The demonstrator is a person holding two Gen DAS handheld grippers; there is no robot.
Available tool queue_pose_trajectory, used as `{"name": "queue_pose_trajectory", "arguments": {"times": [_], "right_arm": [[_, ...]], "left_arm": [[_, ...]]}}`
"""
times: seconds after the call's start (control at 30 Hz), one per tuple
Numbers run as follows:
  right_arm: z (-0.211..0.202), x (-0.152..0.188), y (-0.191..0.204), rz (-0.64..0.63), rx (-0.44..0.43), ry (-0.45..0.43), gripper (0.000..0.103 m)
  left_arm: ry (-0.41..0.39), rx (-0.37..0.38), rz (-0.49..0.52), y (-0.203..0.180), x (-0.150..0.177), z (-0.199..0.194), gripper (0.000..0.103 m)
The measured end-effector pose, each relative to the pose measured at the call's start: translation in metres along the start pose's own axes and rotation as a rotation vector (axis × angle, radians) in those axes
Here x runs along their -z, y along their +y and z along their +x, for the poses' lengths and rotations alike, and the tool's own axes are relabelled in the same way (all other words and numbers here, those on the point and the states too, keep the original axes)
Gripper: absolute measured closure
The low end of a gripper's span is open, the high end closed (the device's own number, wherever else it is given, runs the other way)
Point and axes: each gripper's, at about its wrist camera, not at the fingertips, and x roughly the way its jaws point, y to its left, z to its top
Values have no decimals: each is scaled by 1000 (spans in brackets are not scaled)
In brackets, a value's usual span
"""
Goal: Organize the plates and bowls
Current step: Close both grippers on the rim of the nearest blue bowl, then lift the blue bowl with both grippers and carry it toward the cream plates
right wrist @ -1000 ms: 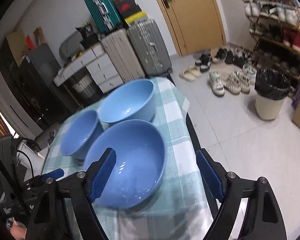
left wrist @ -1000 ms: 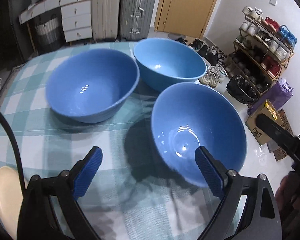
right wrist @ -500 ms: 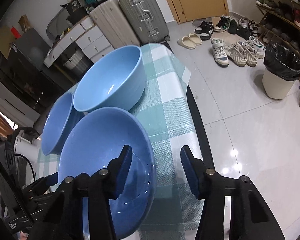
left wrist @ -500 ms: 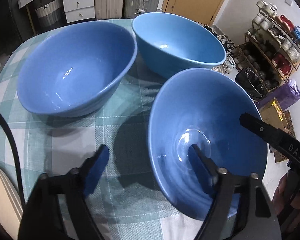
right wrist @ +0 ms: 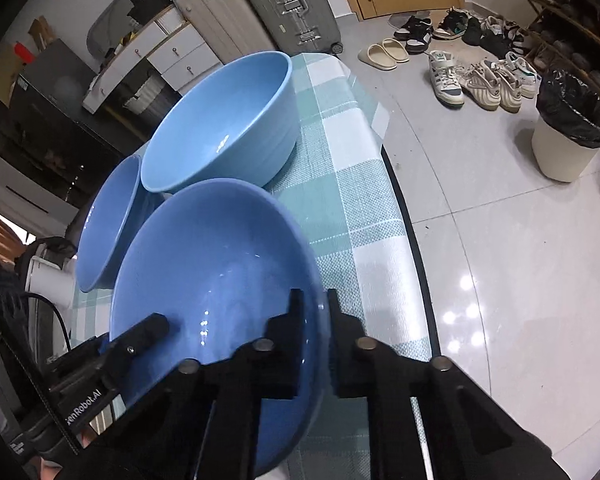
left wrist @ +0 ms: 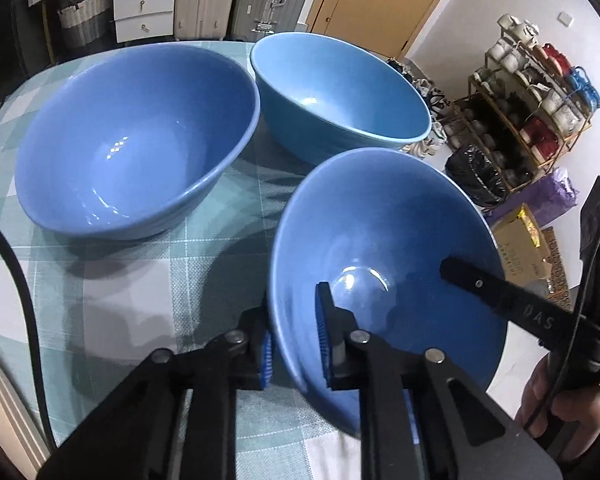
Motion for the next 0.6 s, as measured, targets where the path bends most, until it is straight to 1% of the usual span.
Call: {"name": "queue_pose_trajectory", "arguments": {"times": [0.2, 0.3, 0.4, 0.6], "right_arm": [[-1, 4, 4, -7, 24, 4, 97], [-3, 7, 5, -20, 28, 1, 97], [-4, 11, 7, -37, 25, 5, 97], [-8, 27, 10, -30, 4, 23, 97]], "left_arm": [[17, 23, -18, 3, 1, 5, 91], [17, 17, -8, 3, 4, 2, 91], [15, 2, 6, 2, 9, -1, 92], [3, 7, -19, 11, 23, -14, 92]]}}
